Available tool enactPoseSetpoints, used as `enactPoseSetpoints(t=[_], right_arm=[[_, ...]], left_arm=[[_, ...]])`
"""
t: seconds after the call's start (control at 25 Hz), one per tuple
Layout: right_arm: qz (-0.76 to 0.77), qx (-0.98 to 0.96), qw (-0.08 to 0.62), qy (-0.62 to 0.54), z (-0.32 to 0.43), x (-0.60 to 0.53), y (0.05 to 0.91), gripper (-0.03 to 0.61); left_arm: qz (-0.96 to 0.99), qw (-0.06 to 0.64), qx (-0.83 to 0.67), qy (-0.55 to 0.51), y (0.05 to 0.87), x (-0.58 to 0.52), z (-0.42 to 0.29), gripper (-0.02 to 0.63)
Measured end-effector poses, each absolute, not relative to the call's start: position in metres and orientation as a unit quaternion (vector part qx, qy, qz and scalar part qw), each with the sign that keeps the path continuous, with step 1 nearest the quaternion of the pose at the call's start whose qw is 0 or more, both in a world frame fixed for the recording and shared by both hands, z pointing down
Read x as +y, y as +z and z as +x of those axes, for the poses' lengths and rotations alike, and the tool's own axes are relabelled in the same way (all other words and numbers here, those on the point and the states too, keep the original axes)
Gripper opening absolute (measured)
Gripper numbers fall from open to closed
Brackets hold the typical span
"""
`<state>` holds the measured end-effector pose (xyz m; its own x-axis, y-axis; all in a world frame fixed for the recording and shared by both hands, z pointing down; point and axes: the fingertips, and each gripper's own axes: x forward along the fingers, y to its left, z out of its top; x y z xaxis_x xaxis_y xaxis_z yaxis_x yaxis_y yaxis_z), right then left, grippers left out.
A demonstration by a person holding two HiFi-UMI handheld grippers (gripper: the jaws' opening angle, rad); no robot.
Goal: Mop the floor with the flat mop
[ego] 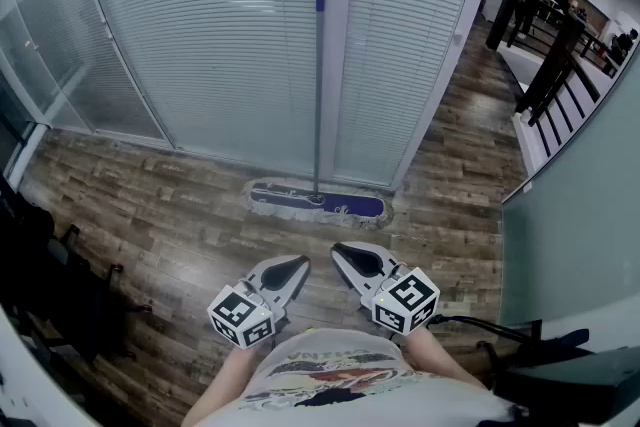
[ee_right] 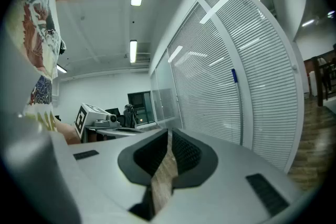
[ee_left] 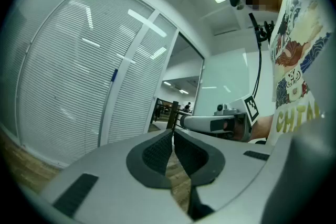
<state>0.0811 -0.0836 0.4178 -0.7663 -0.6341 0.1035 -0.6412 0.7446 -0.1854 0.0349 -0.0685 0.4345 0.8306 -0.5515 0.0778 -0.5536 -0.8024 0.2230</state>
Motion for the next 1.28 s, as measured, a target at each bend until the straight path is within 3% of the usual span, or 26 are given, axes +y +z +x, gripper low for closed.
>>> enactPoseSetpoints(t=[0.76,1.28], right_arm=[[0.304,-0.938,-0.033,0.164,0.041,-0.07,0.407,0.04],[0.328,-0.931,-0.022,0.156,0.054,-0.068,0.419,0.035]], left_arm=[[0.947,0.105,-0.304,0.01,0.421,-0.059,-0.01,0.015],[0.95,0.114,-0.292,0.003,0.431,-0.059,-0.008,0.014]])
